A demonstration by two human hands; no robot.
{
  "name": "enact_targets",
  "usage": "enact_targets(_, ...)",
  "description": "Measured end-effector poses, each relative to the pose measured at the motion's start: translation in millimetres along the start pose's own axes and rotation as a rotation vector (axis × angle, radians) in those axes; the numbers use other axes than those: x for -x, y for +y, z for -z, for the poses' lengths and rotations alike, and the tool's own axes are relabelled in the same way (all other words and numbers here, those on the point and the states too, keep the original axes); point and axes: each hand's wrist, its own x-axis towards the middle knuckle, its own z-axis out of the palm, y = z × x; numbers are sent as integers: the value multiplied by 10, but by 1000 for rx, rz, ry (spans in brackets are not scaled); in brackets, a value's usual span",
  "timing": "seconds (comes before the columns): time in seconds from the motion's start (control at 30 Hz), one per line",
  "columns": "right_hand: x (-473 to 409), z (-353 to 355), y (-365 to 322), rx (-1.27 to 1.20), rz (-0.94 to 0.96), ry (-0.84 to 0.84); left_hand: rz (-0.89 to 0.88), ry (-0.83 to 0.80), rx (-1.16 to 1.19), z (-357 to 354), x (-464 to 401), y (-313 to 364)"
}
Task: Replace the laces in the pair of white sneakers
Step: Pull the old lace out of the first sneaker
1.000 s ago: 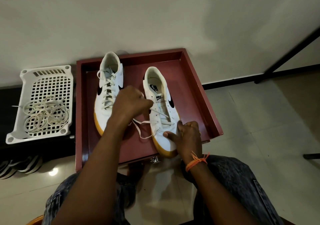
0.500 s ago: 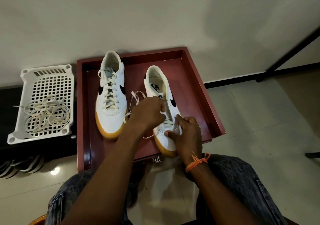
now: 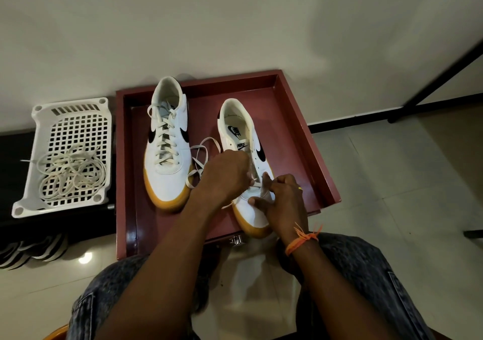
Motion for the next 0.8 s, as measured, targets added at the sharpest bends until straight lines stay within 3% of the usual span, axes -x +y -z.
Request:
enact_targets(0.13,-12,-3,-6,-21,-16,2,41,-79,-27,233,-9,-157)
enact_targets(0.23,-23,-10,8,-17,-7,-9,143,-180,-194,329,58,-422)
enact_targets(0.33,-1,-8,-13,-36,39,9,241,-156,-227,341,79,-587)
enact_targets(0.4,28,-22,-65,-28,196,64,258,-56,-72,345,53,-540)
enact_targets(0.47,27,-80,-90,37,372,171,269,143,186,306,12,-399)
enact_targets(0.53,15,-122,-97,51,407,258,263,304,377,210,-21,-248)
enact_targets(0.6,-17,-148,-89,65,374,255,255,279,477,95,-20,-152)
enact_targets(0.8,-82,-125,-114,96,359,245,220,205,446,-57,-41,-190)
